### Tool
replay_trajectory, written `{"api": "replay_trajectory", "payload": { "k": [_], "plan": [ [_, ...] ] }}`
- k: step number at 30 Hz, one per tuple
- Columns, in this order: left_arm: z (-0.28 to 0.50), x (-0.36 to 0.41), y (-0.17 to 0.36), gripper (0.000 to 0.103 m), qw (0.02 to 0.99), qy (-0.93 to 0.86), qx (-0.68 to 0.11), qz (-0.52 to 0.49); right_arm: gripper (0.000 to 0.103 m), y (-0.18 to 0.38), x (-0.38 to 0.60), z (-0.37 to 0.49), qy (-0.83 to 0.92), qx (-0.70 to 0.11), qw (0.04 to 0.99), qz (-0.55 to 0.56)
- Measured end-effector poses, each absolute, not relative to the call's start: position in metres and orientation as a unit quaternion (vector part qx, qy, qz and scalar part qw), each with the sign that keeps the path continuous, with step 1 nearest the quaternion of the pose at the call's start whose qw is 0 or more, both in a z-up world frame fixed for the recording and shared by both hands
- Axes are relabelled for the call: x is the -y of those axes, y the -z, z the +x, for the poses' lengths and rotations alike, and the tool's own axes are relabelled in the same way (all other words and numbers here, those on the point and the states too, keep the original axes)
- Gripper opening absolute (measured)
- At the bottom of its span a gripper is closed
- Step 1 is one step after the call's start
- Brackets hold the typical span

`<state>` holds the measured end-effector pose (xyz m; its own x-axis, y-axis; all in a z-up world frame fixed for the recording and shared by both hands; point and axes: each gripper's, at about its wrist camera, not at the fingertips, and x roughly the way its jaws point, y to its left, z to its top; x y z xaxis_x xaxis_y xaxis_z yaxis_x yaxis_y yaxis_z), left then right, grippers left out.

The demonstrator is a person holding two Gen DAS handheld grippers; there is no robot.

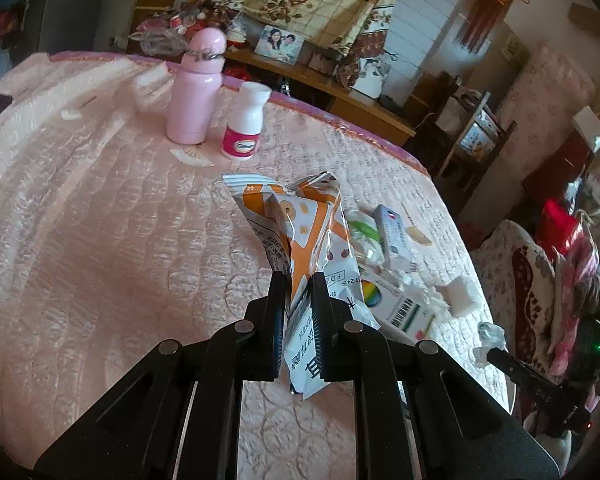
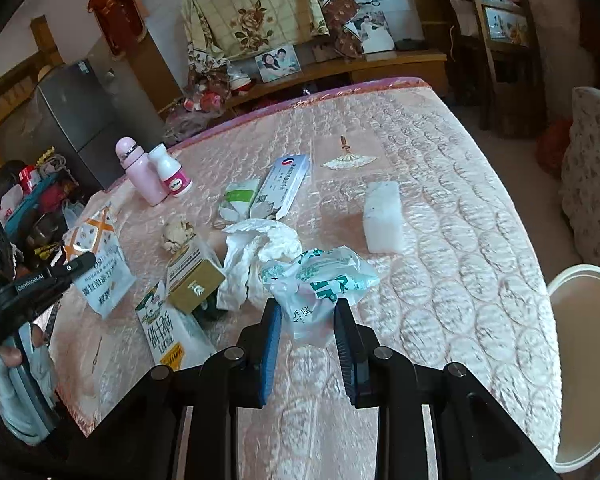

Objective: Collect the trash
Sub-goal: 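Grasp the orange snack wrapper with the left tool while the right tool grasps the green-printed wrapper, then carry both wrappers to the white bucket and open both tools to drop them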

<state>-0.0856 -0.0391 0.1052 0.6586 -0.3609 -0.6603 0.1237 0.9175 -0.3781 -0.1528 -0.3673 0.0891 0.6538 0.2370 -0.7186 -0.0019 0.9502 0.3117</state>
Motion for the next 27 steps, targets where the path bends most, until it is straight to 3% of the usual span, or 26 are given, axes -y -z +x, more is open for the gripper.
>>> {"api": "replay_trajectory", "payload": {
  "k": [27],
  "plan": [
    [-0.128, 0.157, -0.145, 0.010, 0.887, 0.246, -0.381, -0.086, 0.026, -0.116, 0.395, -0.208, -0.060, -0.385, 0.911, 0.139]
  ]
}}
